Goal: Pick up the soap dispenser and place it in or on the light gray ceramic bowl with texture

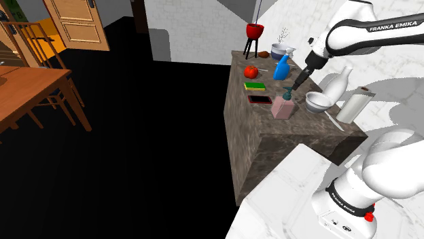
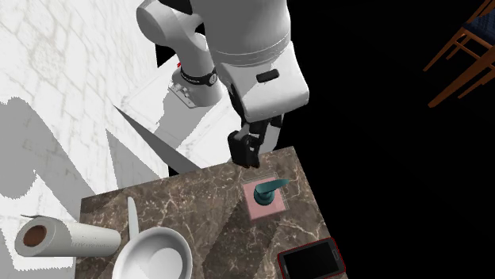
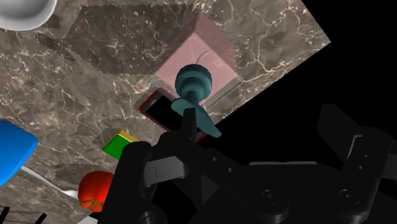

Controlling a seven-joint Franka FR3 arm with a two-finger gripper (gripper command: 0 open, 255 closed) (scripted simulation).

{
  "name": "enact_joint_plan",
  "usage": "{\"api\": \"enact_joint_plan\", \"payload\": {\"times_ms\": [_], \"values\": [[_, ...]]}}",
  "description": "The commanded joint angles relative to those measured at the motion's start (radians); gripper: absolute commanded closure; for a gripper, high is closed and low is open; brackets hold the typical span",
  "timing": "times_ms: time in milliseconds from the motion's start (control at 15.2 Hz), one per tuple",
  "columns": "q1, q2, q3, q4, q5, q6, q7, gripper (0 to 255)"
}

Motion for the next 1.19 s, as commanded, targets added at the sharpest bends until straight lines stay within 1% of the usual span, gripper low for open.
{"api": "enact_joint_plan", "payload": {"times_ms": [0,198,264,726,1122], "values": [[0.021,0.077,-0.071,0.03,0.02,0.056,-0.086,0],[0.068,0.19,-0.171,0.078,0.081,0.125,-0.216,0],[0.068,0.19,-0.171,0.078,0.082,0.125,-0.217,0],[0.101,0.274,-0.208,0.041,0.13,0.239,-0.254,0],[0.1,0.274,-0.207,0.041,0.13,0.239,-0.254,0]]}}
